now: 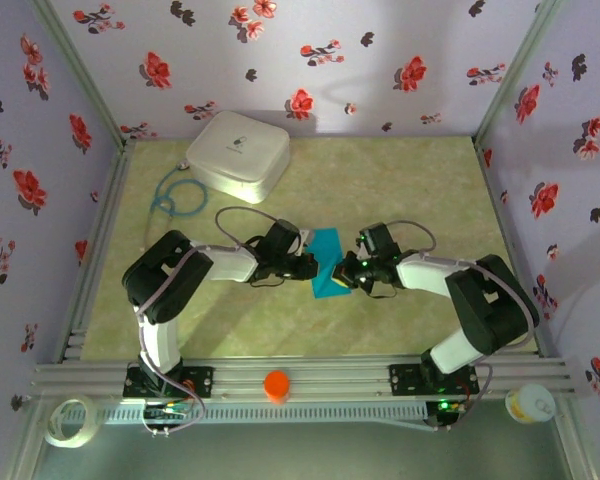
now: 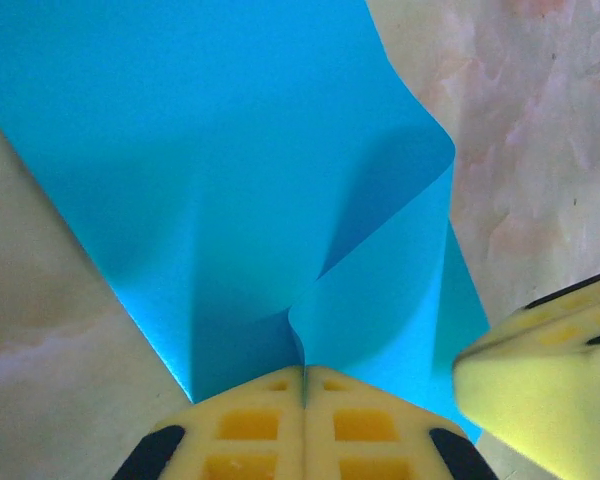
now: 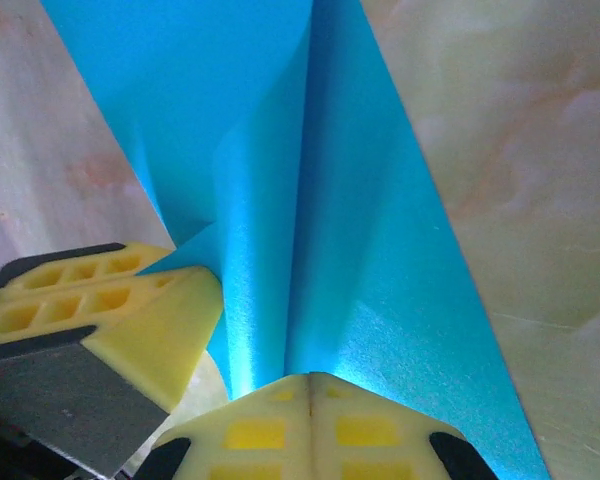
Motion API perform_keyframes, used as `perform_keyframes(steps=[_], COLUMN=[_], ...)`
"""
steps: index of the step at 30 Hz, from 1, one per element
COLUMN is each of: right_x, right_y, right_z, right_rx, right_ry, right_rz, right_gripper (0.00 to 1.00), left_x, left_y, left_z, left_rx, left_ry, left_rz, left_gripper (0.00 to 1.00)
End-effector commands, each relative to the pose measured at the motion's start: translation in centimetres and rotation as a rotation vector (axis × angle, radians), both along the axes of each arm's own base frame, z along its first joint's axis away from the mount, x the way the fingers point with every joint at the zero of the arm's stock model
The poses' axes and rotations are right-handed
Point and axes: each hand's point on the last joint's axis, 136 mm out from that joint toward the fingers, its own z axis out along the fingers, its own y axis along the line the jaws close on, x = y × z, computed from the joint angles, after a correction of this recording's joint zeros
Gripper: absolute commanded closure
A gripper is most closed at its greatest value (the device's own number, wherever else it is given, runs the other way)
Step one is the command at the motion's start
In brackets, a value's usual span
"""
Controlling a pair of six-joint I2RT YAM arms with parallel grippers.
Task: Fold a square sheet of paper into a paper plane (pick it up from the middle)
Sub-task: Fold the triangle a second time at the center of the table.
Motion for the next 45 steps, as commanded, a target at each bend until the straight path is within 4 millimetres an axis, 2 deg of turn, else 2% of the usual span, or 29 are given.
perform_keyframes(steps=[1,5,9,16,37,45], right_x=[-0.1,-1.2,-1.8,-1.4,-1.7,-1.7], right_y=[-0.4,-1.4,-1.9,-1.6,-1.8,-1.8], right_z=[-1.1,-2.9,-3.5,-3.0,-3.1,-3.0], right_rx=[-0.049,-0.102,-0.131,-0.117,-0.121,-0.114], right_ry=[0.024,0.061,0.071,0.055,0.06,0.059], right_rz=[-0.004,-0.007,0.008,0.018,0.025,0.026], right_gripper=[1.0,1.0,1.0,1.0,1.0,1.0], left_x=[-0.9,-0.3,0.3,0.2,0.8,0.7], left_y=[1.4,0.8,0.6,0.7,-0.7,-0.3], left_z=[-1.0,0.4,0.9,-0.2,1.5,0.3], left_rx=[0.07,0.063,0.078,0.106,0.034,0.079], left_ry=[0.017,-0.048,-0.092,-0.082,-0.15,-0.128], left_rz=[-0.002,-0.04,-0.071,-0.089,-0.131,-0.131], left_gripper=[1.0,1.0,1.0,1.0,1.0,1.0])
